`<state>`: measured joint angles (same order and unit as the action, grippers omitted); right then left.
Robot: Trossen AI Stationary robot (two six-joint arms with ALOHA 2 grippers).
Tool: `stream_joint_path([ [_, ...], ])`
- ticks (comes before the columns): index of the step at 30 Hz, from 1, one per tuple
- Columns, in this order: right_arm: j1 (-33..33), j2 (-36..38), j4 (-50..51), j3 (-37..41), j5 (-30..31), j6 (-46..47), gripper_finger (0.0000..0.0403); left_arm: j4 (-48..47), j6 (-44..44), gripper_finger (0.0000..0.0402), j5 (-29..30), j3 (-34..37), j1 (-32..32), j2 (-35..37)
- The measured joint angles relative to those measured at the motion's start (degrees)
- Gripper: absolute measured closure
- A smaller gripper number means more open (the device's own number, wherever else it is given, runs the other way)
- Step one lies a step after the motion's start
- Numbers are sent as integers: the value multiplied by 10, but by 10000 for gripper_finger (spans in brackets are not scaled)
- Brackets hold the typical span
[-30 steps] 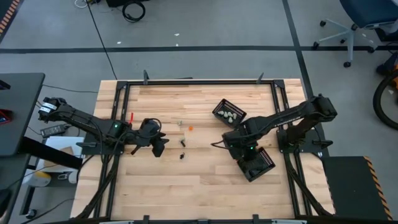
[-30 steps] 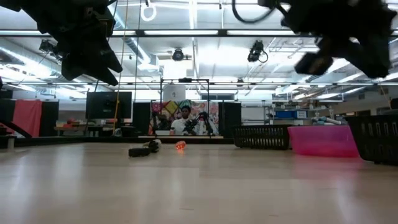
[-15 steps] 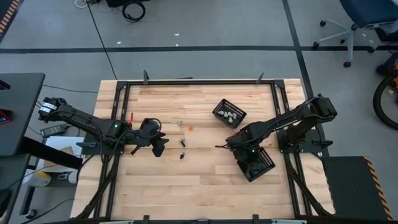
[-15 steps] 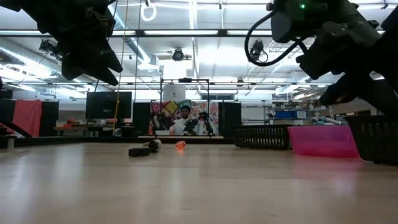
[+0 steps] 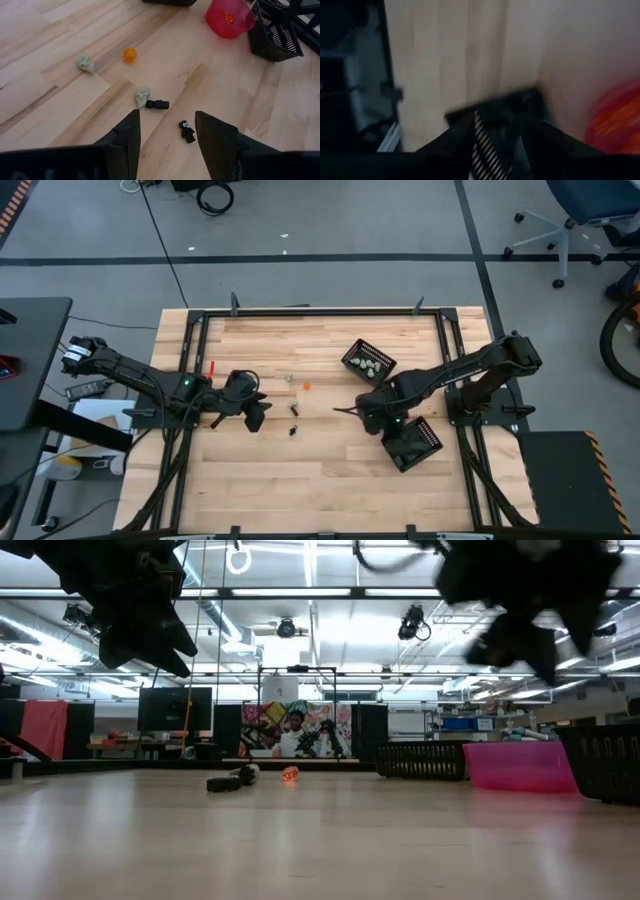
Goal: Sort Halloween decoration
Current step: Put the orange pumpkin toy into the red bowl
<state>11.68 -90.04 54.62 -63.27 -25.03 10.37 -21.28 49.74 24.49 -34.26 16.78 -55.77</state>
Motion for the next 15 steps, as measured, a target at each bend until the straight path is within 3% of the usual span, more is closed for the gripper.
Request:
stream_joint_path([
  [9, -2, -9, -157, -40, 270, -12, 243, 0, 0, 239, 4, 0, 0, 0],
  [15, -34, -43, -311, -40, 295, -28, 233, 3, 0, 239, 4, 0, 1, -1],
])
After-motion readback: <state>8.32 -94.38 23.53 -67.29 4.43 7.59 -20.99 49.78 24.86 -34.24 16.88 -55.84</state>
